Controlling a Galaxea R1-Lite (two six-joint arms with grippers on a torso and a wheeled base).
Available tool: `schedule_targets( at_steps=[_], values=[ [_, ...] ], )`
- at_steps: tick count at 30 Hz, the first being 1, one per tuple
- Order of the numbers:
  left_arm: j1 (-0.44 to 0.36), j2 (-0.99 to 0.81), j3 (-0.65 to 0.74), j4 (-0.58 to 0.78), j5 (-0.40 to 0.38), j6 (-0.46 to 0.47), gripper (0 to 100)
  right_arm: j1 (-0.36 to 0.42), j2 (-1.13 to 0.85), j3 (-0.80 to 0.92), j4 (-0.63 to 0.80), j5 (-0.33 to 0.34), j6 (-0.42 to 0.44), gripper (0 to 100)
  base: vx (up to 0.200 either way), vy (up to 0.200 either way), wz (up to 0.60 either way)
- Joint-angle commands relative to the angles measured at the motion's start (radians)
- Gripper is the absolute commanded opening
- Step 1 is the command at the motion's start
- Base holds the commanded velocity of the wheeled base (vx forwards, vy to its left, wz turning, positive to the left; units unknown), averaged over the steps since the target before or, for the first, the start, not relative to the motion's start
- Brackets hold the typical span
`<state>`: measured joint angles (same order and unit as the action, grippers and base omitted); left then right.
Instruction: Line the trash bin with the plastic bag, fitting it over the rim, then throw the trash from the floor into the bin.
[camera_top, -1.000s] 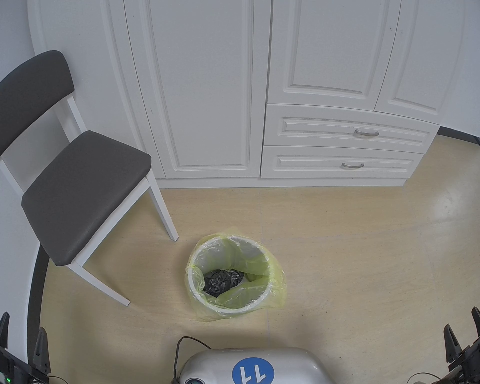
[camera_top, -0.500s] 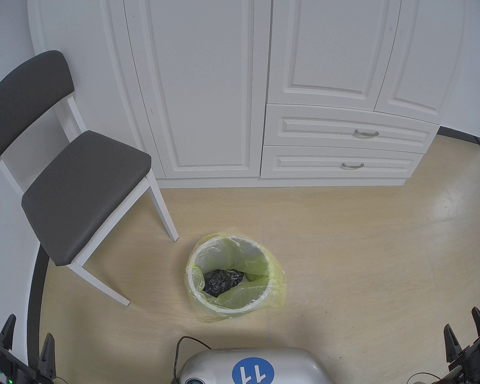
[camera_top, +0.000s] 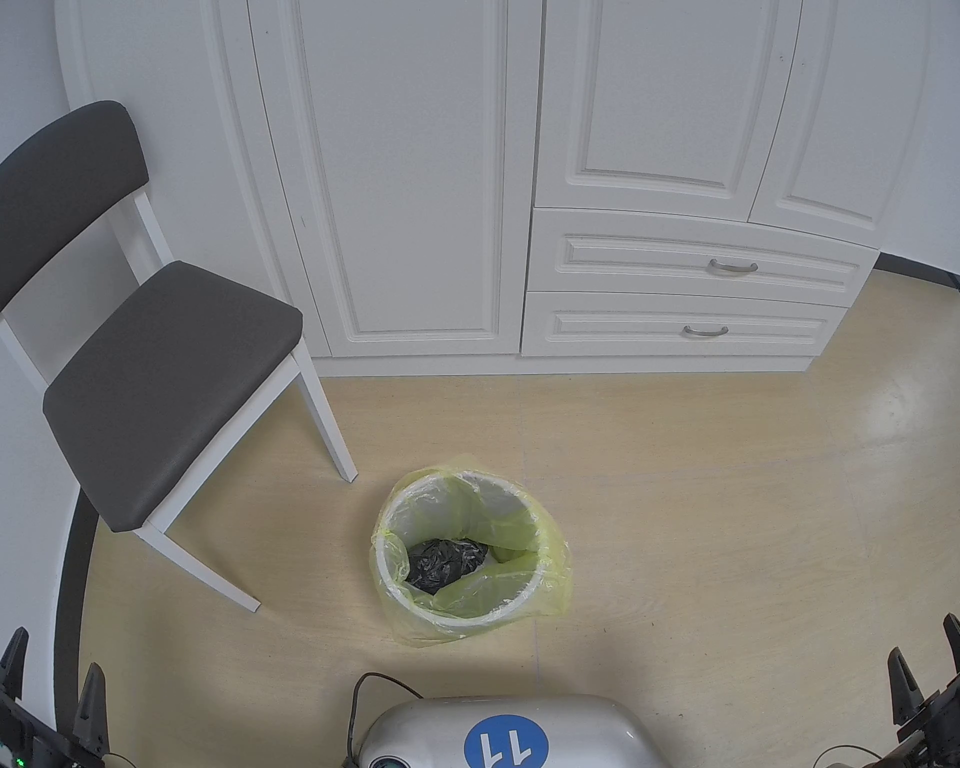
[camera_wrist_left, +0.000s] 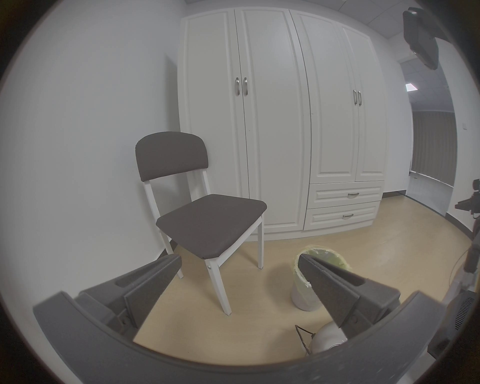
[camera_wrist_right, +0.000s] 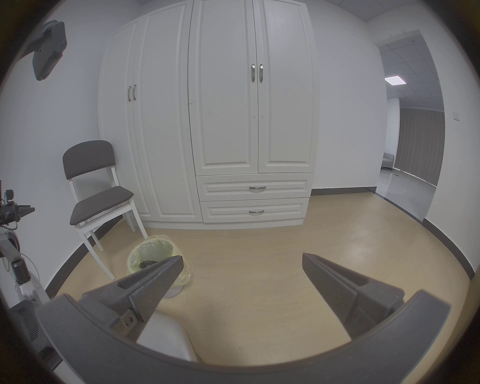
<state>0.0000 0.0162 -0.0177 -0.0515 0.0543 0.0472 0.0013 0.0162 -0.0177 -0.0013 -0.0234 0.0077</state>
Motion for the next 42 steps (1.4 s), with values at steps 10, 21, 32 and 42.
schedule_targets(
  at_steps=[10,21,32,42],
  values=[
    [0.002,-0.016,0.018,0.002,-0.113,0.010,100,0.000,-0.016,0.018,-0.002,0.000,0.000,100,0.000,0.000,0.00],
    [0.000,-0.016,0.013,0.068,-0.096,-0.018,100,0.002,-0.016,0.018,0.000,0.000,0.000,100,0.000,0.000,0.00],
    [0.000,-0.016,0.016,0.058,-0.090,-0.043,100,0.002,-0.016,0.018,0.000,-0.001,0.006,100,0.000,0.000,0.00],
    [0.000,-0.016,0.016,0.058,-0.083,-0.040,100,0.002,-0.016,0.018,0.000,-0.001,0.006,100,0.000,0.000,0.00]
  ],
)
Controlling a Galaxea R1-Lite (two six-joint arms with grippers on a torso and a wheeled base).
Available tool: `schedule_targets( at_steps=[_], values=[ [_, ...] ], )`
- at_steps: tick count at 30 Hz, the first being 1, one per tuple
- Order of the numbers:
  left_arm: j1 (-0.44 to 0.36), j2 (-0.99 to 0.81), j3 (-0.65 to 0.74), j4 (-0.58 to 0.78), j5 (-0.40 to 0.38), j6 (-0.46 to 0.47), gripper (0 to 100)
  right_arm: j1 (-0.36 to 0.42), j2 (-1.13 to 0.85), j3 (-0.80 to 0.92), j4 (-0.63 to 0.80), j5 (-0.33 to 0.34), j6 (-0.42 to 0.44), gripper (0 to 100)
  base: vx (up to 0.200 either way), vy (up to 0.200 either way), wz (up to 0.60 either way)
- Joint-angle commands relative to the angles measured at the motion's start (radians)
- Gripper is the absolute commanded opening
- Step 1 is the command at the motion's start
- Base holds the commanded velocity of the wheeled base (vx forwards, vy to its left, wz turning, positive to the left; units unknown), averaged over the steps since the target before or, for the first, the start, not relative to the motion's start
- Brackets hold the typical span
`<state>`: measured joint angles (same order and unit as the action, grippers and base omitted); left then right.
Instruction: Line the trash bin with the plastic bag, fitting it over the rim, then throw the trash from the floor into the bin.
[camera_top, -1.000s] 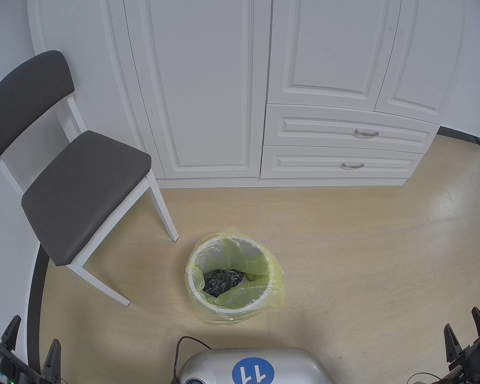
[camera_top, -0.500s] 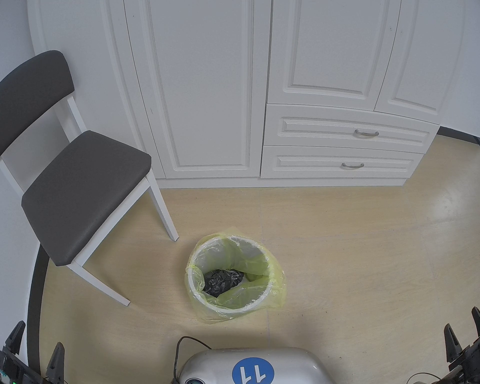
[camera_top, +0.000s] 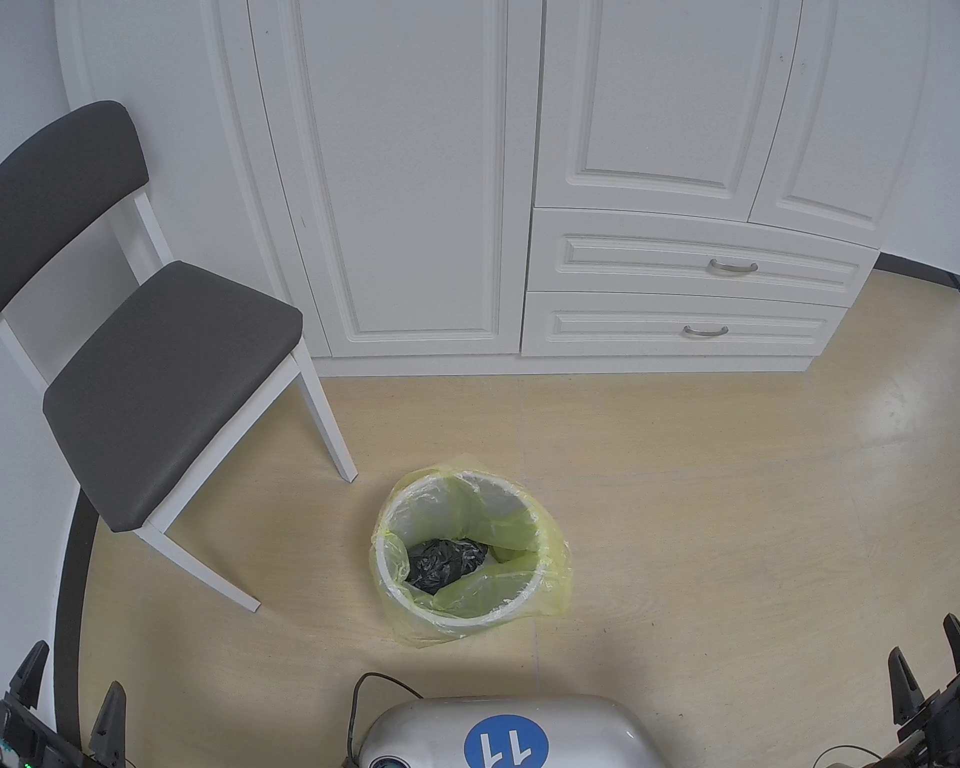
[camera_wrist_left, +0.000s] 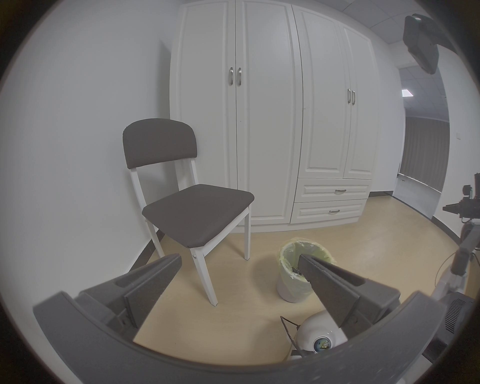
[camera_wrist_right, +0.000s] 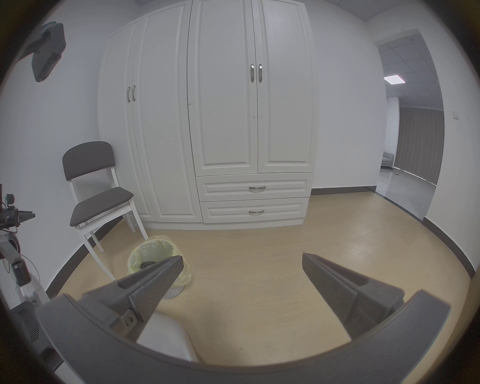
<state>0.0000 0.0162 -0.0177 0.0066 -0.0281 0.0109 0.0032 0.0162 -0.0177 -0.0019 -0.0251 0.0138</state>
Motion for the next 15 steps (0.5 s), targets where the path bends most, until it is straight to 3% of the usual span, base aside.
schedule_targets(
  at_steps=[1,15],
  values=[
    [0.000,-0.016,0.016,0.000,-0.001,-0.002,100,0.000,-0.016,0.018,-0.001,0.001,0.000,100,0.000,0.000,0.00],
    [0.000,-0.016,0.016,0.000,-0.001,0.000,100,0.000,-0.016,0.018,-0.001,0.001,0.002,100,0.000,0.000,0.00]
  ],
)
